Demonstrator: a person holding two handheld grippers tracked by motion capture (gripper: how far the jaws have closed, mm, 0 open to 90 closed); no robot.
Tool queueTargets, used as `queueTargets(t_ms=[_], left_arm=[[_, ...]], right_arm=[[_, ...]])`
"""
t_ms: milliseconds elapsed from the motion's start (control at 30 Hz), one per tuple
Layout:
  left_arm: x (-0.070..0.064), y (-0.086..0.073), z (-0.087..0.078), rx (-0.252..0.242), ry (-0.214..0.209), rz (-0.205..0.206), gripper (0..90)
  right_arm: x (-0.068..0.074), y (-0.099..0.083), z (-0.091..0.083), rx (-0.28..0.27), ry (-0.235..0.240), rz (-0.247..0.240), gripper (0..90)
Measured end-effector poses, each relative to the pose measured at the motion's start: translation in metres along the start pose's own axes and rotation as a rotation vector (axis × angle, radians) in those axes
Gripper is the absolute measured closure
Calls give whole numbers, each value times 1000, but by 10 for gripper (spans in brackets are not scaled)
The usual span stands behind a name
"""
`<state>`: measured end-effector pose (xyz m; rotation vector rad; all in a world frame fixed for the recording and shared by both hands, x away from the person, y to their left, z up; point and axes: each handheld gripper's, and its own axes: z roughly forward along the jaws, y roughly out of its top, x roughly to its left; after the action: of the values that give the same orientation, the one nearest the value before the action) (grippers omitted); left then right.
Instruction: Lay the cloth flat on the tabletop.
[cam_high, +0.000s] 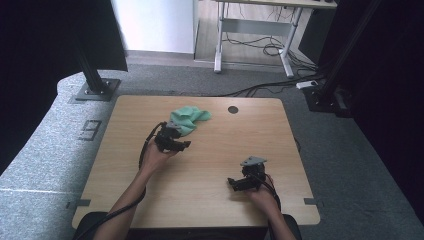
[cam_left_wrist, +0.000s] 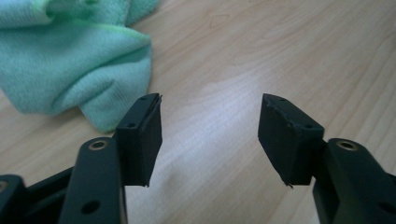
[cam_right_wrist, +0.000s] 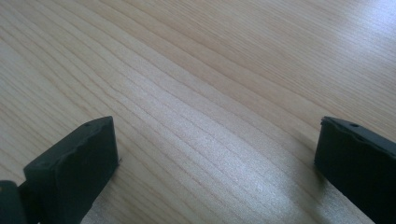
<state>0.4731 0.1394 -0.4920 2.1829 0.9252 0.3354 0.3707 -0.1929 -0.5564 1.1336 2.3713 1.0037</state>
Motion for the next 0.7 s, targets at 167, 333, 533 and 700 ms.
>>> queueTargets(t_ms=[167,333,533,700], left_arm=[[5,12,8,-6,12,6,480],[8,23,20,0,16,7,549],[14,34,34,18,45,9,620],[21,38,43,25,63,-4,686]], right_arm=[[0,0,0,-1,0,-1,0],[0,0,0,-1,1,-1,0],[0,0,0,-2,0,-4,0],[0,0,0,-2,0,-3,0]])
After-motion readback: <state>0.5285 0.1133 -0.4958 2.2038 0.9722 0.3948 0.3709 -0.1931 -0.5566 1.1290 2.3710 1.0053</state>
